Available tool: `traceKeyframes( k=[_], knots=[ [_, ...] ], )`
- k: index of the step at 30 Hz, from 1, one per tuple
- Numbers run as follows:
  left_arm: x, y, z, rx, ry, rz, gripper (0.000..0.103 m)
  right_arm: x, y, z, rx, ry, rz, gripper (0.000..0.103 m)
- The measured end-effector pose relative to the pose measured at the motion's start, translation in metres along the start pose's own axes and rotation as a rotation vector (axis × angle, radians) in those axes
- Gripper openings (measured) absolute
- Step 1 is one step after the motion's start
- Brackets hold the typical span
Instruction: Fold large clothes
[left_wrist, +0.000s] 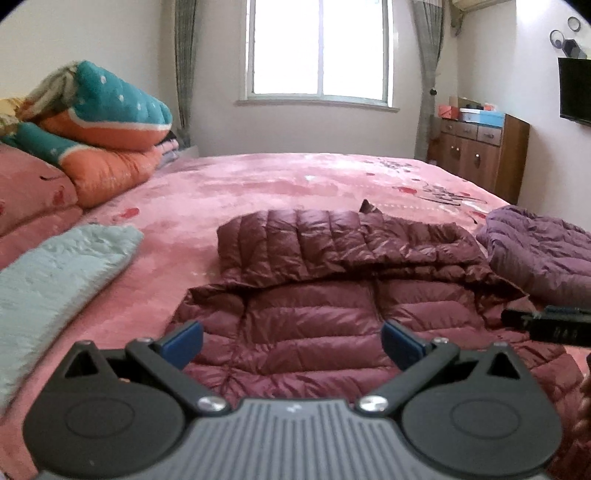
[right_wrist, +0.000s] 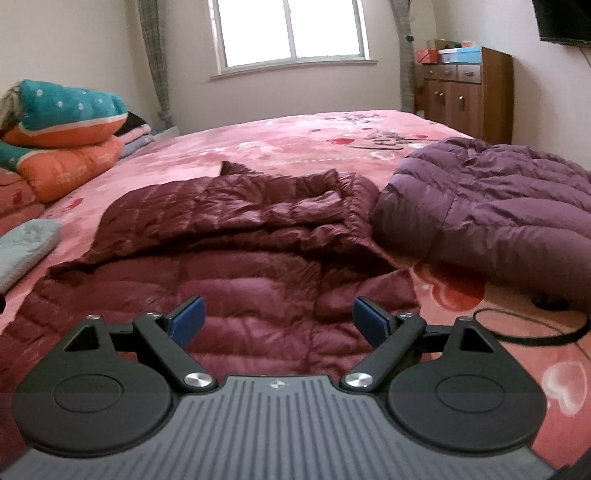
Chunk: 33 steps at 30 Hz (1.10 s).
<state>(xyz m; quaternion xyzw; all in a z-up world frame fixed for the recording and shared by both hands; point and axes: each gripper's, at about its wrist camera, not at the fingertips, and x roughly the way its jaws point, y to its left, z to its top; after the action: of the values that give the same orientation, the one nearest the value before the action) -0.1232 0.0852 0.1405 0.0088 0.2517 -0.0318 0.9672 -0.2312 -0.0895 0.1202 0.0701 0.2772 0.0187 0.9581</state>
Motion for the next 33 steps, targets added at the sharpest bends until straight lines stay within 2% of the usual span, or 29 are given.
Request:
traceKeyframes(
  k=[8, 16, 21, 26, 33],
  knots=[
    [-0.034, -0.005, 0.002, 0.009, -0.025, 0.069, 0.102, -0.025, 0.004, -0.008, -0.018, 0.011, 0.041, 0.103],
    [-0.049, -0.003, 0.002, 0.014, -0.037, 0.118, 0.102, -0.045, 0.000, -0.013, -0.065, -0.009, 0.082, 0.103],
    [-0.055, 0.000, 0.000, 0.016, -0.039, 0.140, 0.102, -0.047, -0.009, -0.015, -0.062, 0.036, 0.086, 0.103],
    [-0.060, 0.010, -0.004, 0.003, -0.039, 0.147, 0.102, -0.052, -0.021, -0.013, -0.071, 0.060, 0.064, 0.103],
    [-0.056, 0.044, -0.021, -0.076, -0.011, 0.090, 0.102, -0.056, -0.046, -0.019, -0.072, 0.138, 0.026, 0.103]
  ],
)
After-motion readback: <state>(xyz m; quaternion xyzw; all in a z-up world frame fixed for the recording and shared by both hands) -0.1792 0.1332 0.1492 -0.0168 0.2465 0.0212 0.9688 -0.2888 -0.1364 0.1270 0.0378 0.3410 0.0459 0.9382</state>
